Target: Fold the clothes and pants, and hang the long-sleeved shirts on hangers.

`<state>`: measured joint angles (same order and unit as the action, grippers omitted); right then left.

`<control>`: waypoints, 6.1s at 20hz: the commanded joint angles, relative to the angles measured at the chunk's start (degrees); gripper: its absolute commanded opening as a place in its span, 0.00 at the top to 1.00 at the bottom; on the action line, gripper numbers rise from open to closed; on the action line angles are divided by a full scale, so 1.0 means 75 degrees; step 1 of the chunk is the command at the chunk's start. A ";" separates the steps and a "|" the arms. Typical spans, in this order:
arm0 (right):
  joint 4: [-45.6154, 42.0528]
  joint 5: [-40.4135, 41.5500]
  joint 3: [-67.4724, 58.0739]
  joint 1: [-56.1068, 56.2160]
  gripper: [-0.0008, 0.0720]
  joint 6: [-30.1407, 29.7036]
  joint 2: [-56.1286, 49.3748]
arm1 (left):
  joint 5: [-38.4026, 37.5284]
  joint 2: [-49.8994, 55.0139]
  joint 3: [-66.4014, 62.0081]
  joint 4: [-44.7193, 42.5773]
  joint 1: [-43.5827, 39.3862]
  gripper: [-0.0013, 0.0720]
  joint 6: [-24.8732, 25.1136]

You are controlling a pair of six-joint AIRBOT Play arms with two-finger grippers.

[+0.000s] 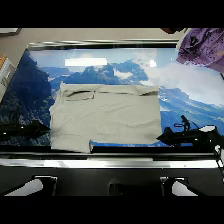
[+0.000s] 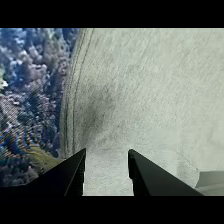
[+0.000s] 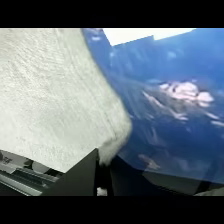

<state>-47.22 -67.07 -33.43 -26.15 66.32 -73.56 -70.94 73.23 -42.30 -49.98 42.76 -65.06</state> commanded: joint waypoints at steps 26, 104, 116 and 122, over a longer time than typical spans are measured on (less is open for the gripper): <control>0.0405 0.1402 -0.1262 0.2259 0.94 0.0256 0.0743 | 0.0831 0.0393 -0.0379 0.0950 -0.0766 0.96 0.0309; -0.2521 -0.1676 -0.5211 0.0833 0.50 0.1859 -0.1408 | -0.1189 0.0114 -0.1515 -0.1480 -0.0595 0.15 -0.2224; -0.1370 -0.0959 -0.2903 0.0769 0.52 0.1084 -0.0064 | -0.0009 -0.2463 0.2911 -0.0367 -0.0160 0.15 -0.1317; -0.1285 -0.1105 -0.2903 0.0766 0.52 0.1087 -0.0064 | -0.0189 -0.2454 0.2911 -0.0184 -0.0245 0.81 -0.1314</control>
<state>-57.58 -74.74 -55.31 -20.36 74.54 -74.13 -71.90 55.00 -20.84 -52.14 41.06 -75.05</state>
